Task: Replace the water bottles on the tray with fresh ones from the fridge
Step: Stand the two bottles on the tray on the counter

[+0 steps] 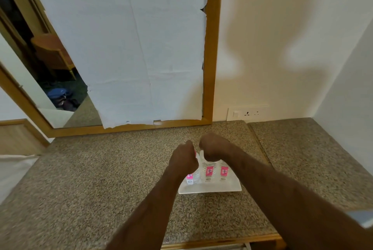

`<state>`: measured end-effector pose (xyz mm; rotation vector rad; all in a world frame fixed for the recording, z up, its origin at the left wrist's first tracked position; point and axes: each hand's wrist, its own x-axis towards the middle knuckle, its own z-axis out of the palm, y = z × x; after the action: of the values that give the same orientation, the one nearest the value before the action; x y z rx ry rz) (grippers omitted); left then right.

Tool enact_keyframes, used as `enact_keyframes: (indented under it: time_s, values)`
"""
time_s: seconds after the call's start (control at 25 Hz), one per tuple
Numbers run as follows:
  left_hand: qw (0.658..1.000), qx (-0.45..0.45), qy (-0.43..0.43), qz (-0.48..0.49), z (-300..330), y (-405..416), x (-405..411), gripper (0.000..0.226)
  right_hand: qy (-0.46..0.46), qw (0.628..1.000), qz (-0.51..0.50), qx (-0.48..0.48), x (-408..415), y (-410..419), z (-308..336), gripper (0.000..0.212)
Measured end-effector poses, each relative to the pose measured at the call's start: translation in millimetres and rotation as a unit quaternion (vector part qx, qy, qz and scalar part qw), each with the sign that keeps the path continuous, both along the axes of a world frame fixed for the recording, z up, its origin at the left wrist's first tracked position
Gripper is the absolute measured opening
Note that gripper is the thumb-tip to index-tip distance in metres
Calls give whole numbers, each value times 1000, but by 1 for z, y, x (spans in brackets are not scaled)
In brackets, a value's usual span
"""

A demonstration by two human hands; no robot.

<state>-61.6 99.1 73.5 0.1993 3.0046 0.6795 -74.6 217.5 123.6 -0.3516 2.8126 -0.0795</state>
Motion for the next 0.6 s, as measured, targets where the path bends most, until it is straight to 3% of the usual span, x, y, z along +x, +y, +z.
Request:
enact_keyframes:
  time_s: [0.6]
  values:
    - [999, -20, 2, -38, -2, 1, -8, 30, -7, 999, -22, -25, -7, 11, -24, 35]
